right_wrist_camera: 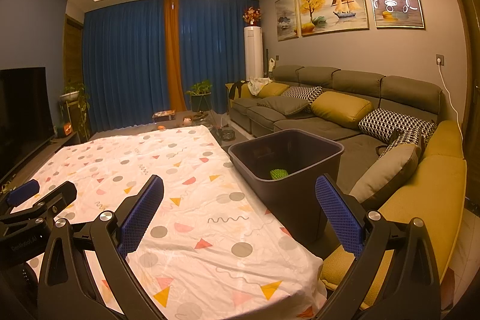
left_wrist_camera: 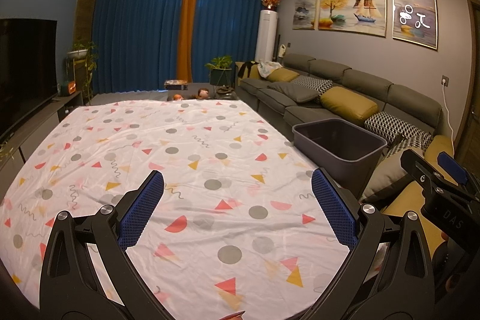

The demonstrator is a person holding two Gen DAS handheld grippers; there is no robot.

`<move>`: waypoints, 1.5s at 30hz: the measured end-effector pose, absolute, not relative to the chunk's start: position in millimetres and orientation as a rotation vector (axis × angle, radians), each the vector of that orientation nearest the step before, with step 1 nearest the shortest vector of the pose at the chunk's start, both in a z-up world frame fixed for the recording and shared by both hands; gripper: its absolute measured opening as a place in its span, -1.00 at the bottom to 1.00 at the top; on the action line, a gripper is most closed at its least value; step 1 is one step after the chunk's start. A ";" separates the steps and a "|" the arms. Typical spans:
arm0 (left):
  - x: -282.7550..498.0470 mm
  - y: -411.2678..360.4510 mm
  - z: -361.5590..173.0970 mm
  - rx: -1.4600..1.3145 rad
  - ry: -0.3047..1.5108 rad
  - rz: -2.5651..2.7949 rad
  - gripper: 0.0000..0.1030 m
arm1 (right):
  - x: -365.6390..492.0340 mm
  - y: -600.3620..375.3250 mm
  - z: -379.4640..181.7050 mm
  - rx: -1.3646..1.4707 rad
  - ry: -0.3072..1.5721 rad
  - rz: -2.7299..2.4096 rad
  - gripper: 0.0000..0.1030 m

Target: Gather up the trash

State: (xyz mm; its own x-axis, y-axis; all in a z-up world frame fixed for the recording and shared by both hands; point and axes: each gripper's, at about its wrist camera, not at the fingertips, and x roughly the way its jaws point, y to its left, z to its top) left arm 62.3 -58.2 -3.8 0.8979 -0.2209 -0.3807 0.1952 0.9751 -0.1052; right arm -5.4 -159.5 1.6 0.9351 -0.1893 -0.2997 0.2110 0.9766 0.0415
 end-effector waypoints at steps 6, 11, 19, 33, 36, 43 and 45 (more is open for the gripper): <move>61.9 -59.1 -2.4 -0.064 0.400 -0.218 0.89 | -5.0 -158.5 3.2 0.075 0.296 -0.207 0.89; 62.0 -59.3 -2.6 -0.065 0.401 -0.218 0.89 | -5.3 -159.1 2.8 0.076 0.295 -0.207 0.89; 59.7 -61.0 1.3 -0.061 0.385 -0.232 0.89 | -5.4 -159.5 2.5 0.075 0.295 -0.207 0.89; 59.8 -61.9 3.2 -0.042 0.378 -0.245 0.63 | -5.7 -160.5 3.4 0.079 0.294 -0.207 0.89; 59.7 -61.8 2.9 -0.044 0.380 -0.247 0.63 | -6.2 -160.8 3.7 0.078 0.293 -0.208 0.89; 60.9 -61.1 3.3 -0.042 0.377 -0.248 0.63 | -4.4 -159.1 7.0 0.078 0.286 -0.205 0.89; 61.2 -60.6 3.5 -0.042 0.375 -0.247 0.63 | -5.1 -158.8 6.9 0.078 0.283 -0.203 0.89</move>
